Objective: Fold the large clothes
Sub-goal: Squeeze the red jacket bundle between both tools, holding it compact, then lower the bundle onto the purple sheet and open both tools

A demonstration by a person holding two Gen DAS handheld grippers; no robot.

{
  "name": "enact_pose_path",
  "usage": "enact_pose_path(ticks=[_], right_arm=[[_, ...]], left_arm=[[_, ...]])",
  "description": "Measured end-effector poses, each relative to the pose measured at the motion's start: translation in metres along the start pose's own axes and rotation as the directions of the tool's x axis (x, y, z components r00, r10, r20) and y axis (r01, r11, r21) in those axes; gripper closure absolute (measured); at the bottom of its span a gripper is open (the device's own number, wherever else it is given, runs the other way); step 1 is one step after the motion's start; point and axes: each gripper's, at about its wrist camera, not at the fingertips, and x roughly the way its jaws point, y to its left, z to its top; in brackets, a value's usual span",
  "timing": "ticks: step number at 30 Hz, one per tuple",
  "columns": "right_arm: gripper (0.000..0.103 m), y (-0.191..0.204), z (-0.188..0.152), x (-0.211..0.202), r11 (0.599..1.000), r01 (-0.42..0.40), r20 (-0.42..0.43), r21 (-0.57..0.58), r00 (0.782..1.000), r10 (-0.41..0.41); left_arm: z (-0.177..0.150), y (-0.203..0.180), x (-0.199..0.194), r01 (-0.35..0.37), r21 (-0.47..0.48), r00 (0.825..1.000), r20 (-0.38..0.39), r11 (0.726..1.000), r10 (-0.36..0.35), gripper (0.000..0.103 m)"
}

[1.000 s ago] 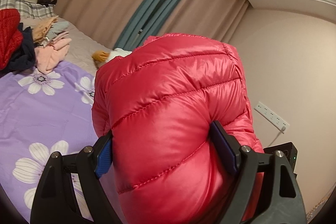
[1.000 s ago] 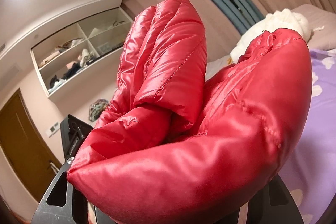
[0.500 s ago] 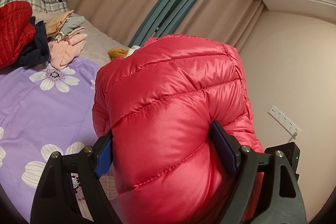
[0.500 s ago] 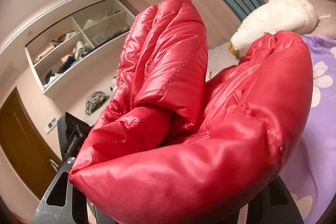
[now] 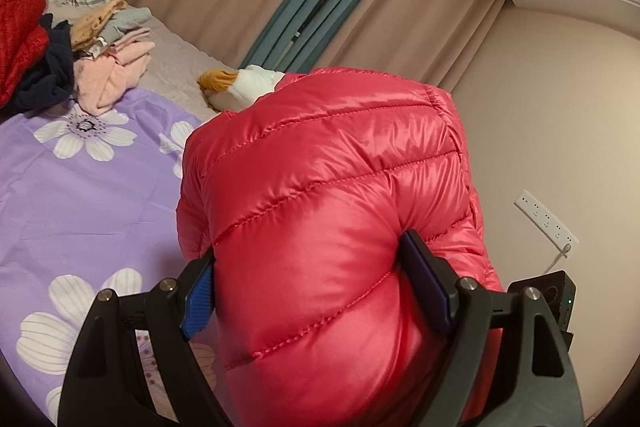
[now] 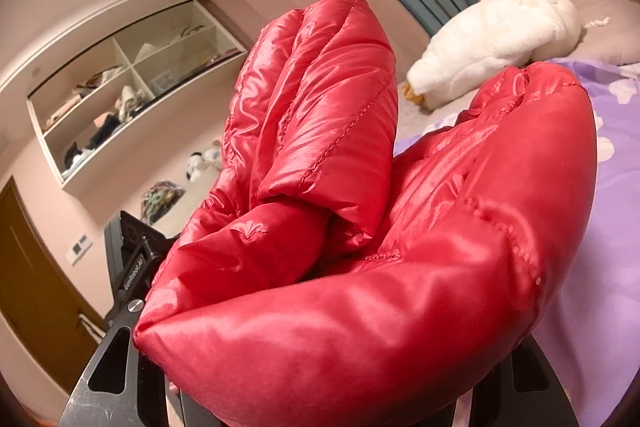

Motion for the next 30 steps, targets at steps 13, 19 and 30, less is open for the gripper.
enact_pose_path(ticks=[13,19,30], right_arm=[[0.044,-0.025,0.011,0.027,0.995,0.1,-0.014,0.011,0.995,-0.1],[0.044,-0.031,0.019,0.053,0.986,0.17,-0.012,-0.004,0.985,-0.17],[0.033,-0.13,-0.038,0.111,0.919,0.368,-0.142,0.14,0.926,-0.349]], left_arm=[[0.002,0.016,0.051,-0.026,0.012,0.999,-0.033,1.0,0.027,0.02],[0.005,0.042,0.082,-0.04,-0.015,0.998,-0.041,0.999,0.04,0.02],[-0.05,0.121,0.15,-0.275,-0.035,0.949,-0.167,0.961,0.265,0.011]])
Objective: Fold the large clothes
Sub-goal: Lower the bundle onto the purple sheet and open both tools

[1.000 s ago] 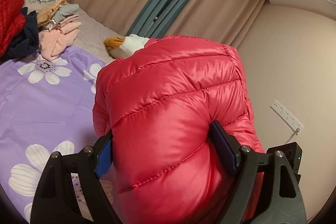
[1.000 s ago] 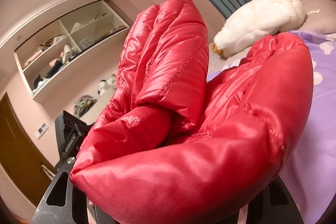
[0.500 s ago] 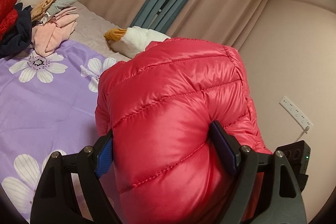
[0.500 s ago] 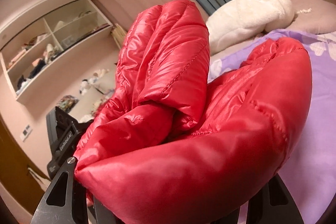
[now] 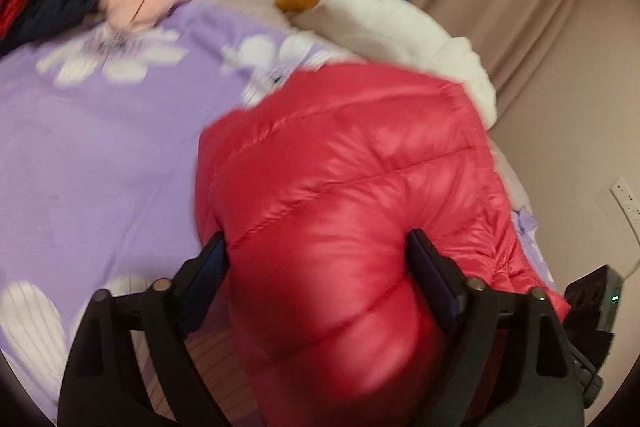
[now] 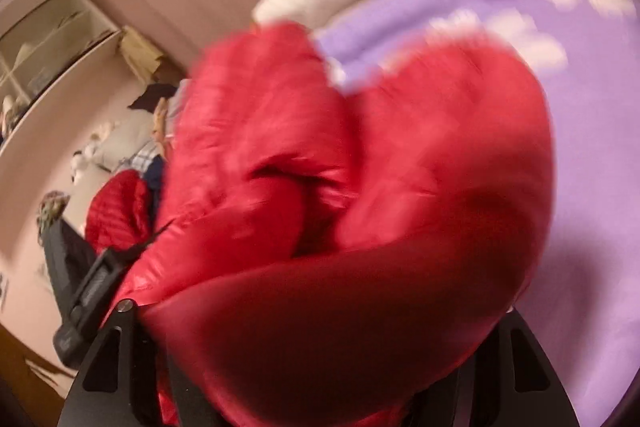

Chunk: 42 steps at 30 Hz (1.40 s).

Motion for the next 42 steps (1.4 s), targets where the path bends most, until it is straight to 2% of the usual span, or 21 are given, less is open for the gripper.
enact_pose_path(ticks=[1,6,11,21,31,42], right_arm=[[0.025,-0.003,-0.006,0.0,0.999,0.031,0.022,-0.023,0.999,-0.03],[0.025,0.011,-0.013,-0.005,0.986,0.143,0.048,-0.08,0.989,-0.14],[0.025,0.014,-0.018,-0.009,0.984,0.164,0.037,-0.064,0.986,-0.162],[0.025,0.028,-0.014,-0.004,0.967,0.237,0.046,-0.092,0.971,-0.233],[0.025,0.025,-0.018,0.002,0.96,0.263,0.048,-0.098,0.965,-0.259],[0.022,0.021,-0.016,0.0,0.969,0.234,0.047,-0.079,0.972,-0.23]], left_arm=[[-0.005,0.004,0.0,0.005,0.003,1.0,0.01,1.0,-0.005,0.008],[-0.013,0.008,0.008,-0.022,0.009,1.0,0.017,1.0,0.022,0.004],[-0.019,-0.002,0.01,-0.094,0.044,0.995,0.048,0.995,0.092,0.002],[-0.019,0.004,0.018,-0.126,0.035,0.991,0.045,0.991,0.125,0.002],[-0.021,0.005,0.023,-0.159,0.028,0.987,0.039,0.987,0.158,0.0],[-0.023,0.009,0.021,-0.13,-0.011,0.991,0.038,0.991,0.13,0.0]])
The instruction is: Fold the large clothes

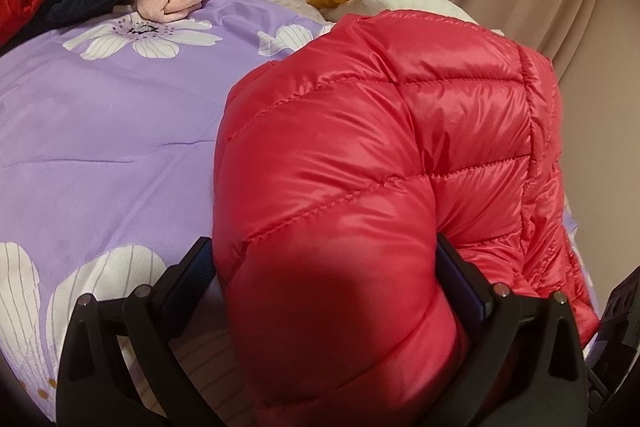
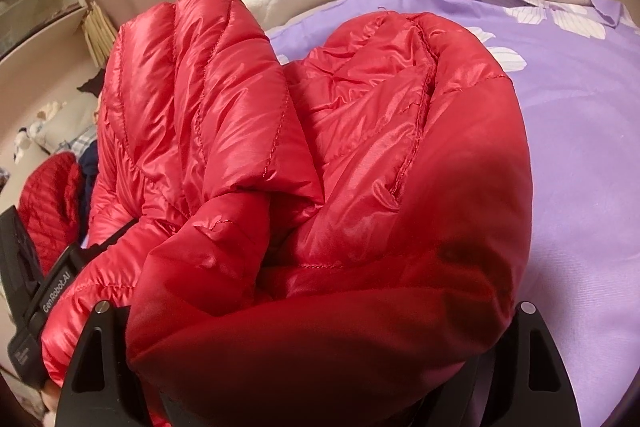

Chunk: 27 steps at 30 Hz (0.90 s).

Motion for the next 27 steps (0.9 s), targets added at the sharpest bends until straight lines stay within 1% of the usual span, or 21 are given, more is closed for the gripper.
enact_pose_path(ticks=[2,3,5,6,8,9,11,13,14,17,19,20,23,25,27], right_arm=[[0.019,-0.004,0.001,-0.002,1.0,-0.025,0.001,0.016,1.0,0.025],[0.016,-0.005,0.002,-0.003,0.999,-0.031,-0.006,0.023,0.999,0.031],[0.01,-0.006,0.006,-0.011,0.999,-0.015,-0.035,0.031,0.999,0.016],[0.007,-0.006,0.008,-0.018,0.999,0.008,-0.045,0.035,0.999,-0.007],[0.006,-0.005,0.012,-0.038,0.996,0.076,-0.047,0.047,0.996,-0.074],[0.006,-0.004,0.014,-0.051,0.993,0.106,-0.036,0.05,0.994,-0.105],[0.006,0.0,0.018,-0.072,0.988,0.152,0.008,0.04,0.988,-0.152],[0.006,0.008,0.021,-0.09,0.985,0.175,0.047,0.007,0.983,-0.175],[0.006,0.012,0.022,-0.094,0.983,0.185,0.052,-0.005,0.982,-0.184],[0.006,0.022,0.024,-0.109,0.98,0.194,0.077,-0.038,0.979,-0.191],[0.006,0.028,0.022,-0.118,0.978,0.204,0.09,-0.047,0.976,-0.2],[0.006,0.03,0.021,-0.125,0.976,0.211,0.1,-0.051,0.974,-0.205],[0.006,0.037,0.019,-0.147,0.979,0.198,0.14,-0.056,0.972,-0.189],[0.006,0.045,0.018,-0.165,0.979,0.193,0.159,-0.066,0.971,-0.181],[0.006,0.052,0.017,-0.181,0.975,0.204,0.169,-0.091,0.968,-0.187]], left_arm=[[0.0,0.005,-0.005,0.026,-0.057,0.999,-0.024,0.998,-0.027,0.0],[0.0,0.008,-0.009,0.037,-0.098,0.998,-0.045,0.994,-0.041,0.0],[0.003,0.013,-0.023,0.044,-0.165,0.995,-0.083,0.985,-0.059,0.002],[0.005,0.012,-0.03,0.04,-0.169,0.995,-0.087,0.985,-0.056,0.003],[0.012,0.007,-0.056,0.004,-0.132,0.999,-0.053,0.991,-0.011,0.006],[0.016,0.003,-0.072,-0.034,-0.098,0.999,-0.014,0.995,0.033,0.006],[0.019,-0.009,-0.106,-0.118,-0.021,0.99,0.07,0.993,0.119,0.006],[0.018,-0.018,-0.124,-0.148,0.037,0.985,0.095,0.988,0.144,0.006],[0.017,-0.023,-0.133,-0.173,0.064,0.981,0.102,0.983,0.166,0.006],[0.012,-0.032,-0.151,-0.237,0.103,0.965,0.137,0.966,0.223,0.005],[0.009,-0.032,-0.161,-0.263,0.106,0.957,0.152,0.959,0.245,0.005],[0.009,-0.031,-0.165,-0.266,0.106,0.956,0.153,0.958,0.249,0.005],[0.006,-0.034,-0.192,-0.237,0.105,0.961,0.173,0.966,0.217,0.005],[0.005,-0.039,-0.21,-0.244,0.117,0.955,0.203,0.963,0.218,0.004],[0.004,-0.045,-0.231,-0.225,0.125,0.952,0.24,0.966,0.19,0.002]])
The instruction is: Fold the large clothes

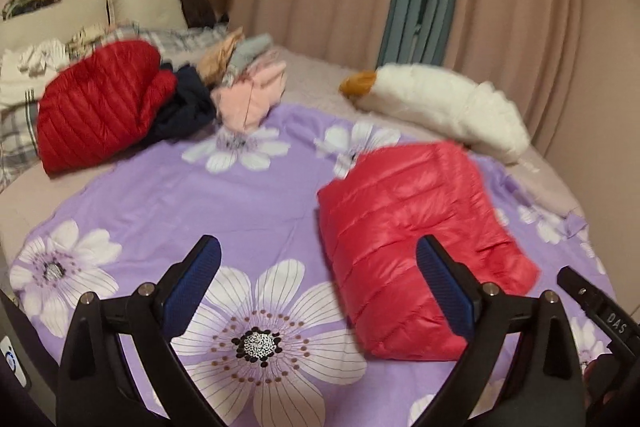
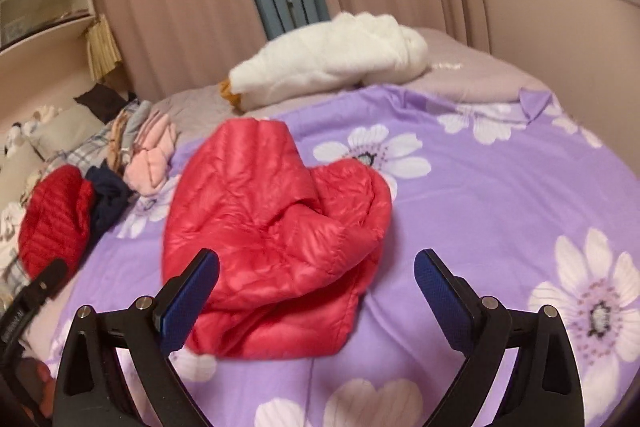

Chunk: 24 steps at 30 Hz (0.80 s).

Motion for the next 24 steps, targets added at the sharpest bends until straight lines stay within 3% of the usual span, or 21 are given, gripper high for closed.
enact_pose_path(ticks=[7,13,18,24], right_arm=[[0.006,0.02,-0.005,-0.052,0.995,-0.013,0.058,-0.098,0.998,0.019],[0.005,0.035,-0.008,-0.084,0.986,0.013,0.098,-0.168,0.995,0.003],[0.004,0.038,-0.012,-0.103,0.986,0.004,0.125,-0.169,0.992,0.017],[0.004,0.041,-0.016,-0.114,0.983,0.03,0.152,-0.179,0.988,-0.003]], left_arm=[[0.011,0.008,-0.054,0.085,-0.126,0.996,0.031,0.988,-0.082,0.0],[0.012,-0.001,-0.081,0.081,-0.089,0.996,0.036,0.993,-0.078,0.0],[0.012,-0.009,-0.101,0.129,-0.047,0.991,0.03,0.991,-0.127,0.0],[0.01,-0.018,-0.126,0.117,0.006,0.99,0.076,0.993,-0.117,0.0]])
